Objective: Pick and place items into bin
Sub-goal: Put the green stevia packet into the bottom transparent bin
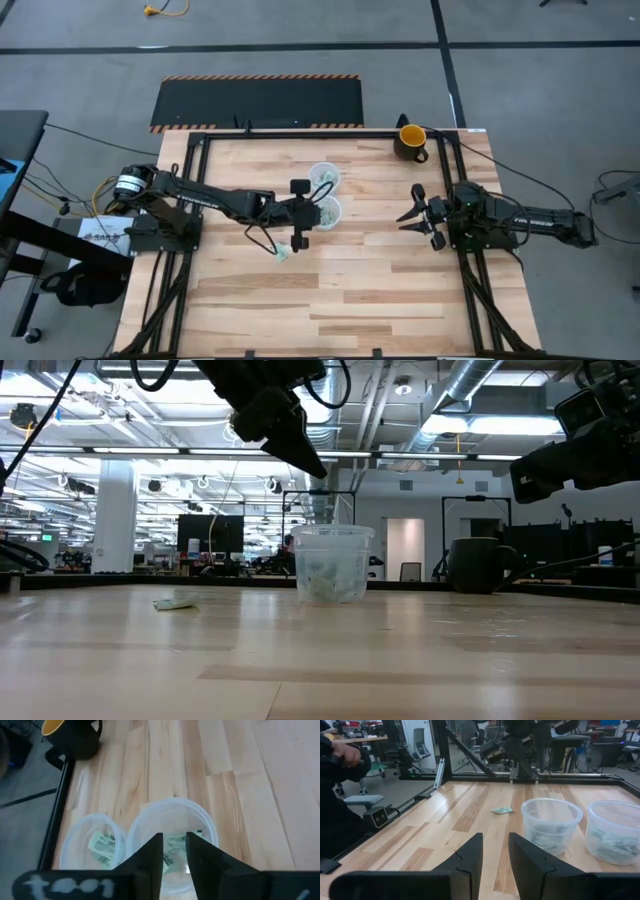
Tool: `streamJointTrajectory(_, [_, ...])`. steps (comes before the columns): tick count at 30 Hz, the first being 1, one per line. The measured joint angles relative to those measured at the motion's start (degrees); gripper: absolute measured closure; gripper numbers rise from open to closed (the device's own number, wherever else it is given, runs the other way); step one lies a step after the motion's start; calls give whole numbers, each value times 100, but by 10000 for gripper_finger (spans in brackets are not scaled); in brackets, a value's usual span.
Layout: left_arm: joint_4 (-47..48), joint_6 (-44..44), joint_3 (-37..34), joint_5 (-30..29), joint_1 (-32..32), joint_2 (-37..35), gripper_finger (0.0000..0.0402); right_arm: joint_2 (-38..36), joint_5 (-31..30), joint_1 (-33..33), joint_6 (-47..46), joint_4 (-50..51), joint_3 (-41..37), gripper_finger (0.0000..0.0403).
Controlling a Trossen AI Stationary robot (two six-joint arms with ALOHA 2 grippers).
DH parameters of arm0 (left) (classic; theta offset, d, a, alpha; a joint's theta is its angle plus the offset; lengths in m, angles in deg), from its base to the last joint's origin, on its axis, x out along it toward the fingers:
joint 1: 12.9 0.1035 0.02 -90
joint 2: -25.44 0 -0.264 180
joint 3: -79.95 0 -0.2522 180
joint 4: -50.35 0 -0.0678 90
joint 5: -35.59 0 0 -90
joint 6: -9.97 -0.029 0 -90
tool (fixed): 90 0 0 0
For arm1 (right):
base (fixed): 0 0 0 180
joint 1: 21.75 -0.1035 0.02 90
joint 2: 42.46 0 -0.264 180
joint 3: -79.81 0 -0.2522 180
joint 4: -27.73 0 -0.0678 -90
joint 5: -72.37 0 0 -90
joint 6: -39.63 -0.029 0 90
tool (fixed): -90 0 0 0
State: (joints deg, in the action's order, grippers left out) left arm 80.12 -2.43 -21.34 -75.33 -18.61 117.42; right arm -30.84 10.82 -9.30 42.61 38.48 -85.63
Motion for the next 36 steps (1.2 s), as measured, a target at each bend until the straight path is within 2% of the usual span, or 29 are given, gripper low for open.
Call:
streamJointTrajectory(5, [257,290,0,-33,-8,-4,311,0,0,0,0,0,0,316])
streamJointTrajectory(11, [1006,515,0,16,-151,-7,310,0,0,0,0,1,0,316])
streamJointTrajectory(14, [1575,588,0,330,-243,-7,310,0,1,0,0,0,0,316])
streamJointTrajectory(19, [2528,595,-11,1261,-423,-7,311,0,0,0,0,0,0,316])
streamJointTrajectory(24, [2531,605,-357,1748,-616,-11,311,0,0,0,0,2,0,316])
streamJointTrajectory(36, [2020,836,-959,1764,-804,-11,301,0,2,0,0,2,-2,316])
